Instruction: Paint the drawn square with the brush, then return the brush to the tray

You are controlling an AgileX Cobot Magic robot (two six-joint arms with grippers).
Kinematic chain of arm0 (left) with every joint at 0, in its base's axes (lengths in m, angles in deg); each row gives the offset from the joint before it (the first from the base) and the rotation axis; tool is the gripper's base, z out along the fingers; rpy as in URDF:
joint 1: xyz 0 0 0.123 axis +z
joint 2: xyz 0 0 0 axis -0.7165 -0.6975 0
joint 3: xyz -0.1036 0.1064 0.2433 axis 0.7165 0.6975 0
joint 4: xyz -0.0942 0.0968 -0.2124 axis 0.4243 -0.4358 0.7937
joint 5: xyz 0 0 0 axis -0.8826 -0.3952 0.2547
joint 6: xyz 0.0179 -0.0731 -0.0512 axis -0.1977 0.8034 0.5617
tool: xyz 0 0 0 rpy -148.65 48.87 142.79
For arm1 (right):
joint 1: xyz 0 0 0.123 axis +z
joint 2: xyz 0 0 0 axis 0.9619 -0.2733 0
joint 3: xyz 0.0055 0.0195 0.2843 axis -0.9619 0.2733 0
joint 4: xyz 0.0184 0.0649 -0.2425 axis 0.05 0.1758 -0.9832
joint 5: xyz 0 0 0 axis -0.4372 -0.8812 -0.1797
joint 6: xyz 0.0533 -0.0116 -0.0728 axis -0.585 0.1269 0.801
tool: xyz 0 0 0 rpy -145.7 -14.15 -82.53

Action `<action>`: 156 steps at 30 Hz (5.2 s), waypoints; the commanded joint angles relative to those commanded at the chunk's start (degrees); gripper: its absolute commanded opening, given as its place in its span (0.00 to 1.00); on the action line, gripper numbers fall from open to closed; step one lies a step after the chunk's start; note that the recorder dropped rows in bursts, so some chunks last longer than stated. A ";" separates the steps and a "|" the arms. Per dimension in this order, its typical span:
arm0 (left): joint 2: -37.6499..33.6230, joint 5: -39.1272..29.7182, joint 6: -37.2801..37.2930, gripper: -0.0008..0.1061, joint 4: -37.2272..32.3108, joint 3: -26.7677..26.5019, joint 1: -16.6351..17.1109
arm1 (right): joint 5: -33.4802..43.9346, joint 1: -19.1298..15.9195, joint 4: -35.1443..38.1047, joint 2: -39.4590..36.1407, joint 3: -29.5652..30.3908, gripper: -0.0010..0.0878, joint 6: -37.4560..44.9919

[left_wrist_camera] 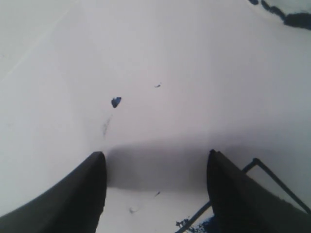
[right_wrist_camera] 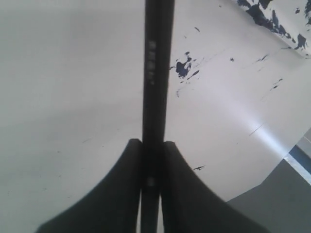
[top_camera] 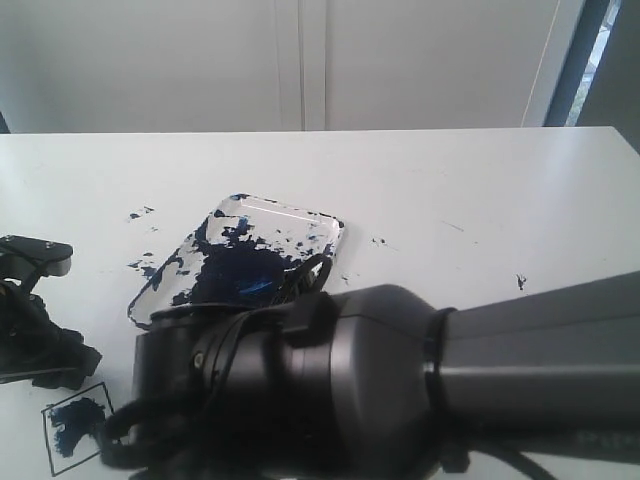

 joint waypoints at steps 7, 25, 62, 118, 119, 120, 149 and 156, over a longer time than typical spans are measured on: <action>0.00 0.03 0.00 0.61 0.00 0.00 0.00 | 2.01 3.49 -2.17 -0.65 0.00 0.01 -0.74; 0.00 -0.09 0.00 0.61 0.00 0.00 0.00 | 2.01 4.49 -13.36 -4.64 0.14 0.01 -5.16; 0.00 -0.09 0.00 0.61 0.00 0.00 0.00 | 2.01 1.95 -8.75 -4.54 0.28 0.01 -5.16; 0.00 0.28 -0.23 0.61 0.00 0.00 0.00 | -2.38 -1.09 -20.90 -10.79 -2.69 0.01 -12.96; 0.00 0.28 -0.23 0.61 0.00 0.00 0.00 | -2.67 -1.12 -20.90 -10.79 -2.69 0.01 -12.96; 0.00 0.28 -0.23 0.61 0.00 0.00 0.00 | -2.85 -1.12 -20.90 -10.79 -2.69 0.01 -12.96; 0.00 0.06 -0.23 0.61 0.00 0.00 0.00 | 2.01 -2.03 -14.79 -14.13 -7.26 0.01 -0.76; 0.00 0.06 -0.23 0.61 0.00 0.00 0.00 | 2.01 -0.75 -13.97 -14.13 -7.26 0.01 -0.40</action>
